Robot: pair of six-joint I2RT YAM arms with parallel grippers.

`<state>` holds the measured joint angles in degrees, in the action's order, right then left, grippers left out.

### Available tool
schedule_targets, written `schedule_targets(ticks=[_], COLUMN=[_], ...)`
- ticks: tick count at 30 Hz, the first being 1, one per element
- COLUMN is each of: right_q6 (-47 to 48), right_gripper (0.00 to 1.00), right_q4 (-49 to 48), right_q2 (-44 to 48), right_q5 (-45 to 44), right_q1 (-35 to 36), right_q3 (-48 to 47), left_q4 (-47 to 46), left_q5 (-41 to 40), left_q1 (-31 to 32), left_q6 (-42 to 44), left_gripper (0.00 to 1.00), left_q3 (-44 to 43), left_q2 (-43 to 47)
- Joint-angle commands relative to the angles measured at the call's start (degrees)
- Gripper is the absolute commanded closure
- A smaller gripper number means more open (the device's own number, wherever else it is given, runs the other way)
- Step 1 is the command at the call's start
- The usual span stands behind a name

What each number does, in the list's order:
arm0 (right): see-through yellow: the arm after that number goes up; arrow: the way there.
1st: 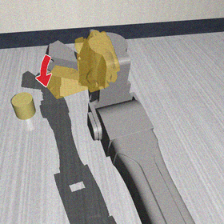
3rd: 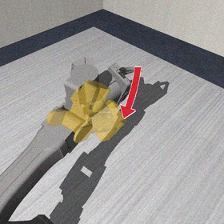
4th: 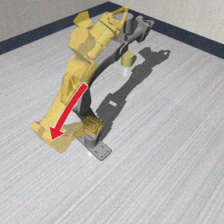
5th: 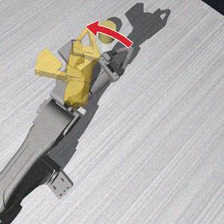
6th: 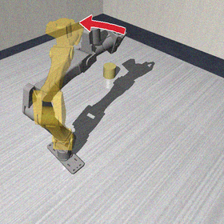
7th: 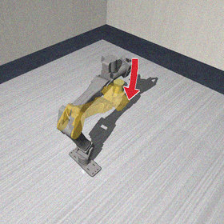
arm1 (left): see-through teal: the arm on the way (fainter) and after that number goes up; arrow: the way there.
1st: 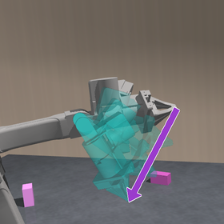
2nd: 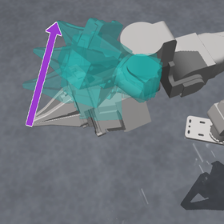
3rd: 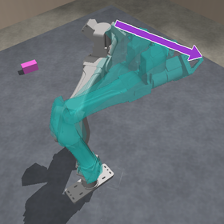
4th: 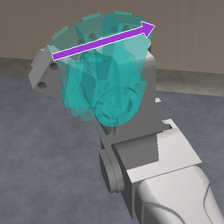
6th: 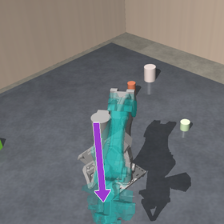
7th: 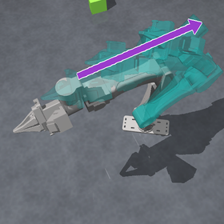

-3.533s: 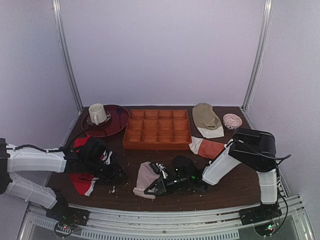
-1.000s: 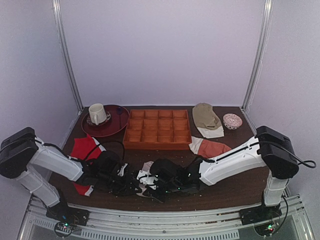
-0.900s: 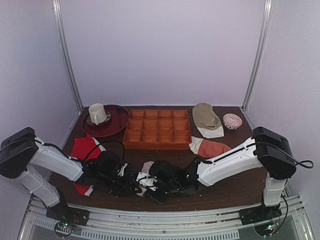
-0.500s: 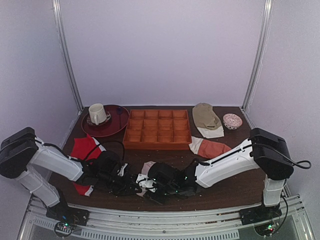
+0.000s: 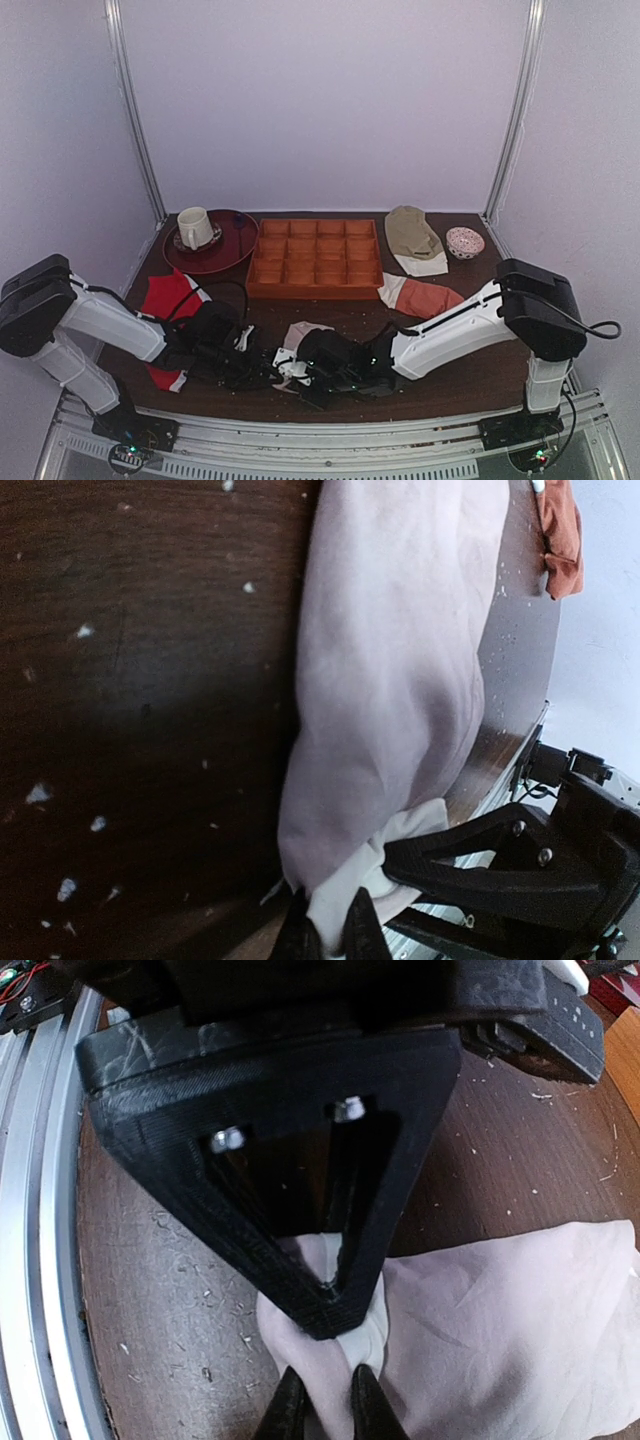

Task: Roll the underwear
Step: Roll the underwear at the center of the board.

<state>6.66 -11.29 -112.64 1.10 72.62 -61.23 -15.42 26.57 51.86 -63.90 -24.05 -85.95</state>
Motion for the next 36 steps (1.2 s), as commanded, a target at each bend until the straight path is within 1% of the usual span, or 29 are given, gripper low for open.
schedule_targets(ticks=[1, 4, 8, 11, 14, 17, 23, 26, 28, 29, 30, 34, 35, 36], right_q6=[-2.06, -2.65, -3.13, -3.35, -3.23, -2.94, -2.96, -2.81, -2.87, -2.91, -2.98, -4.32, -5.14, -5.93], right_gripper=[1.00, 1.00, 1.00, 1.00, 1.00, 1.00, 1.00, 1.00, 1.00, 1.00, 1.00, 1.00, 1.00, 1.00], right_q4=[-0.24, -3.77, -6.47, -7.27, -7.43, -7.30, -6.87, -6.87, -6.83, -6.87, -6.82, -7.04, -7.46, -7.92], right_q2=[-0.24, 0.67, 0.92, 1.20, 1.22, 1.33, 1.59, 1.80, 1.82, 1.88, 1.96, 2.85, 3.30, 3.73], right_q5=[-4.21, -4.02, -3.61, -3.48, -3.52, -3.77, -3.76, -3.77, -3.89, -3.80, -3.80, -3.21, -2.84, -2.19], right_q1=[0.10, 0.57, 0.94, 1.30, 1.81, 2.08, 2.32, 2.40, 2.35, 2.37, 2.40, 2.39, 2.41, 2.39], right_q3=[5.51, 7.96, 9.85, 10.46, 10.56, 10.52, 10.74, 10.94, 10.91, 10.95, 10.94, 11.43, 11.73, 12.13], left_q4=[0.36, 3.15, 7.54, 7.96, 6.75, 5.51, 0.14, 0.51, 2.98, 4.56, 5.45, 8.58, 9.56, 10.18], left_q5=[-1.37, -3.21, -5.07, -5.27, -3.82, -2.19, 0.69, 1.42, 1.42, 1.01, 0.67, -0.86, -1.16, -1.46], left_q1=[0.22, 0.05, -1.67, -3.60, -4.85, -5.09, -5.44, -5.44, -5.44, -5.48, -5.59, -6.01, -6.18, -6.28], left_q6=[-1.18, -1.17, 0.50, 2.03, 3.68, 5.28, 4.80, 5.38, 5.88, 6.04, 6.10, 4.91, 4.65, 4.44], left_gripper=[0.91, 0.78, 0.74, 0.71, 0.71, 0.71, 0.74, 0.74, 0.74, 0.75, 0.78, 0.97, 1.00, 1.00], left_q3=[0.78, 0.15, -1.79, -3.02, -5.94, -9.71, -13.91, -16.29, -18.56, -19.42, -19.93, -20.27, -20.25, -20.17], left_q2=[0.08, 2.59, 6.48, 7.26, 5.02, 0.23, -7.56, -10.10, -12.26, -13.14, -14.06, -15.65, -15.87, -15.98])
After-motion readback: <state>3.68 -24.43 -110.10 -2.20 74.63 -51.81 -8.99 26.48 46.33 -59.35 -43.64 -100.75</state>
